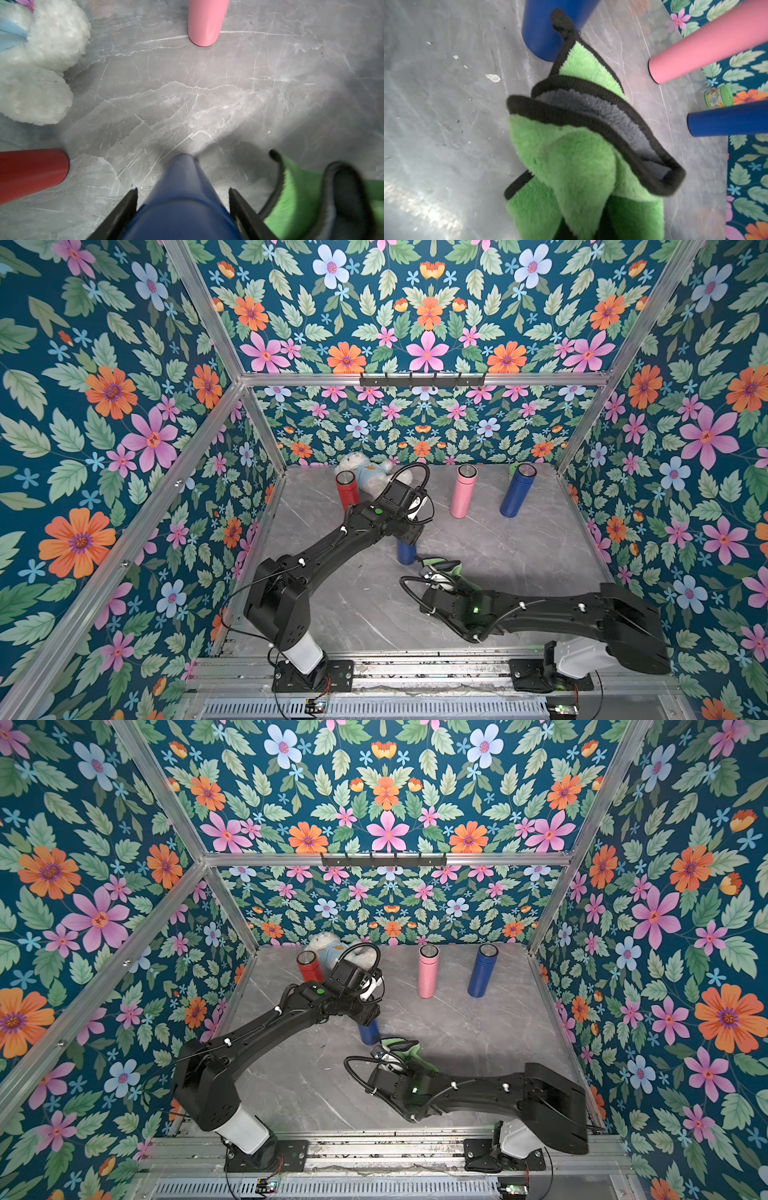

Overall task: Wipe the surface of the thermos
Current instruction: Wipe the dirt from the surface of the thermos.

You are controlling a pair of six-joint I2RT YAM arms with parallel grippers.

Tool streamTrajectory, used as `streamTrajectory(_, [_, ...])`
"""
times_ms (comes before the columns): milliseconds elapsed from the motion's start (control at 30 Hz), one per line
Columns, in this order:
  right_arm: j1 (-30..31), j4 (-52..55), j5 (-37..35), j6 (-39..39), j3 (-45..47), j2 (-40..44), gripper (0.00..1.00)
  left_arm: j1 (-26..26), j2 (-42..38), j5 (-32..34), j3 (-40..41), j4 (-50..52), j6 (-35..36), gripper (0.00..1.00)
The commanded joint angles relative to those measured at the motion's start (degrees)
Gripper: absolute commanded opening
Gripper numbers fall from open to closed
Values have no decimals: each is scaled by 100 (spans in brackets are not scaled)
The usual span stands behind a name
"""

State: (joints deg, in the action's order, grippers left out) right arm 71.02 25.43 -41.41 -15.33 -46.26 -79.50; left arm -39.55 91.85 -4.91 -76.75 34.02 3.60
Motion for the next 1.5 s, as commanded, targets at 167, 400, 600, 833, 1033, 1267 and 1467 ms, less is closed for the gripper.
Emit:
streamTrajectory(167, [-651, 563, 1343, -840, 109, 1781, 0, 18, -756, -1102, 1094, -295, 1166, 0])
streamTrajectory(400, [-1399, 472, 2383, -902, -21, 2541, 0, -27, -1145, -1702, 1550, -373, 2267, 0])
streamTrajectory(600, [-1926, 356, 3194, -1012, -291, 2479, 0, -92, -1633, -2643, 2053, -584, 3500, 0])
streamTrajectory(833, [-2351, -97, 4262, -1274, -444, 2079, 0, -97, -1660, -3641, 2266, -805, 4427, 0])
streamTrajectory(1033, [-2532, -440, 4806, -1397, -485, 1751, 0, -217, -1344, -3730, 2206, -751, 4896, 0])
streamTrajectory(1267, [-2875, -801, 5369, -1500, -372, 1697, 0, -477, -1371, -3279, 2185, -717, 5512, 0])
streamTrajectory(1467, [-3113, -1320, 5977, -1552, -357, 1395, 0, -479, -1108, -3323, 1909, -511, 5919, 0])
